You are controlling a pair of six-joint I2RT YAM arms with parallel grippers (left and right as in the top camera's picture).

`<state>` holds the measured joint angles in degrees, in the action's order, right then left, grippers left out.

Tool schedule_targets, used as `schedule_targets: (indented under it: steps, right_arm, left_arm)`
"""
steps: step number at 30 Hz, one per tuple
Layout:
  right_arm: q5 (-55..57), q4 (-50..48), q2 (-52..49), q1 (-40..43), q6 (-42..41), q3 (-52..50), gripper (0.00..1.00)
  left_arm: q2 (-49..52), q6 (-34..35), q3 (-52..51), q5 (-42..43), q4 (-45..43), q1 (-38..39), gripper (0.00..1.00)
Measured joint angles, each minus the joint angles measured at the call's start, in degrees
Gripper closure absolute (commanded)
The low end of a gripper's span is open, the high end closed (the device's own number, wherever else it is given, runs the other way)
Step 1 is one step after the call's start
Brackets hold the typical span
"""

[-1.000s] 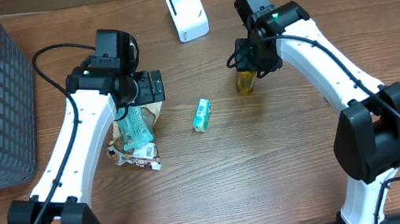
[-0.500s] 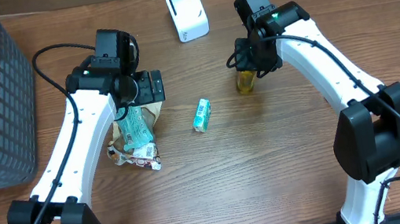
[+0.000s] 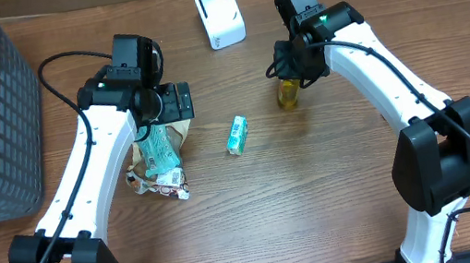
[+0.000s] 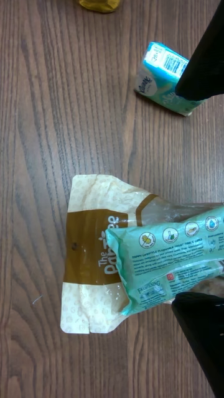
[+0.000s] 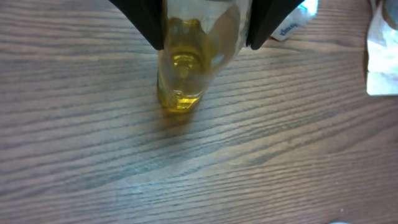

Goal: Scan the item barcode

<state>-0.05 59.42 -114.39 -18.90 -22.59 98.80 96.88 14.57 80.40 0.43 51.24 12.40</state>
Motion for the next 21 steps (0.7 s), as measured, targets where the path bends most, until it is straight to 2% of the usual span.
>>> schedule_targets:
  steps: [4,10,21]
  right_arm:
    - [0.1,0.3,0.0,0.0,-0.1,0.0,0.74]
    - [0.0,2.1,0.1,0.0,0.0,0.1,0.81]
    - [0.1,10.4,2.7,0.0,1.0,-0.1,0.82]
  left_arm:
    - [0.0,0.0,0.0,0.0,0.0,0.0,0.00]
    - [0.0,0.0,0.0,0.0,0.0,0.0,0.00]
    - [0.0,0.0,0.0,0.0,0.0,0.0,0.00]
